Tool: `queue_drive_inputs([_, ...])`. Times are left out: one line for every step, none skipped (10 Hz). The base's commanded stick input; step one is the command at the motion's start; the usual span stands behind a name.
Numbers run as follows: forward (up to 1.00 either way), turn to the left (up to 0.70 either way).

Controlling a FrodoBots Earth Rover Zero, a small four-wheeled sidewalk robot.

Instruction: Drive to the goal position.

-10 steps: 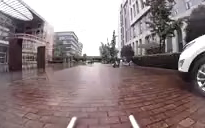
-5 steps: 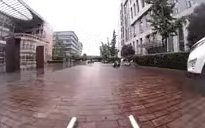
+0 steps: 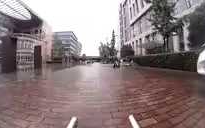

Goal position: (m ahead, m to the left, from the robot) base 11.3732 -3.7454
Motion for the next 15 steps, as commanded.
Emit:
queue_drive_inputs([0.7,0.0])
queue_drive_inputs([0.7,0.0])
queue_drive_inputs([0.7,0.0])
queue_drive_inputs([0.7,0.0])
queue_drive_inputs([0.7,0.0])
queue_drive_inputs([0.7,0.0])
queue_drive_inputs([0.7,0.0])
queue_drive_inputs([0.7,0.0])
queue_drive_inputs([0.7,0.0])
queue_drive_inputs([0.7,0.0])
queue_drive_inputs([0.7,0.0])
queue_drive_inputs([0.7,0.0])
queue_drive_inputs([0.7,0.0])
queue_drive_inputs([0.7,0.0])
queue_drive_inputs([0.7,0.0])
